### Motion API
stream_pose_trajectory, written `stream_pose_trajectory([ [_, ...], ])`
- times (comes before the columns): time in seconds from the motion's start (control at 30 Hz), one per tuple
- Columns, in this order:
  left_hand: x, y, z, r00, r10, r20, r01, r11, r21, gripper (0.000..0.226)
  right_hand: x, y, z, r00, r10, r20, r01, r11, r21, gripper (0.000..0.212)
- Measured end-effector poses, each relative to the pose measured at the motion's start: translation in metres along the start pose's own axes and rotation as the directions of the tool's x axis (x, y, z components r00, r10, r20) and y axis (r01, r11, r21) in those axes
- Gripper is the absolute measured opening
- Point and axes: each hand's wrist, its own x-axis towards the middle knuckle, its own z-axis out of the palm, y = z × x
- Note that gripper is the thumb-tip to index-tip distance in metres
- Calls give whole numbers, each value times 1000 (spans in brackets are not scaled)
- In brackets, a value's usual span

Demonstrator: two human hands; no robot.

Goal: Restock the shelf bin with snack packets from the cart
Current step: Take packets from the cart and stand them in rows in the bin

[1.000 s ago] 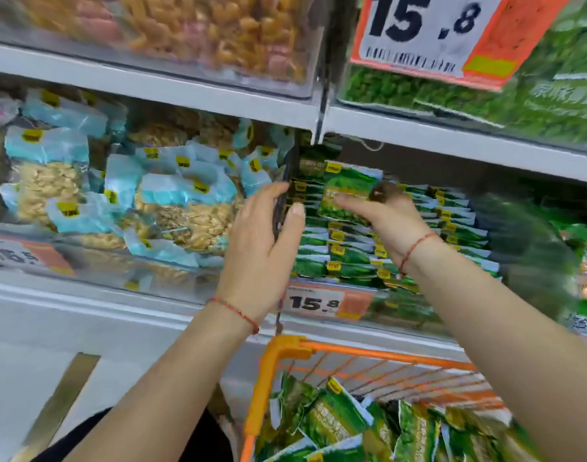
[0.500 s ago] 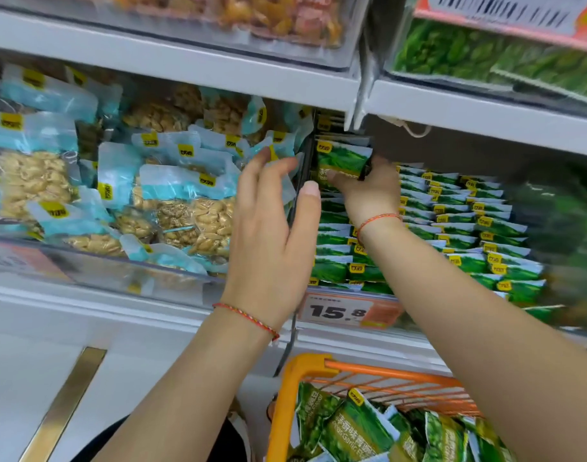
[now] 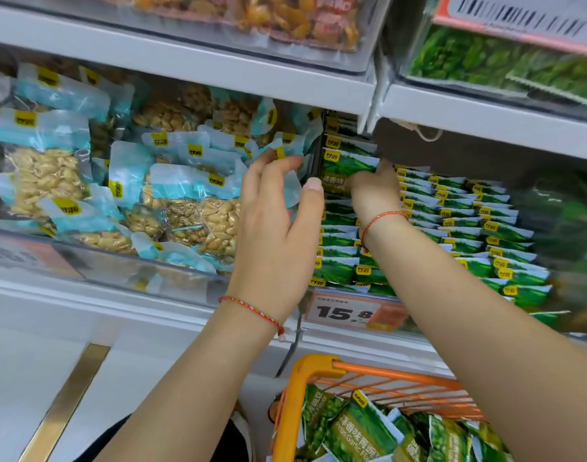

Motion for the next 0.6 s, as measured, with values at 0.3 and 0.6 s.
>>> stream_pose_trajectory([
  [0.3,-1,-2,-2,997,73,-6,-72,996,42,39,5,8,-2,912,-406,-54,361,859,-363,53],
  [0.6,-3,-3,-2,995,95,-8,-94,994,53,36,27,-2,-22,960,-244,137,272,927,-259,58],
])
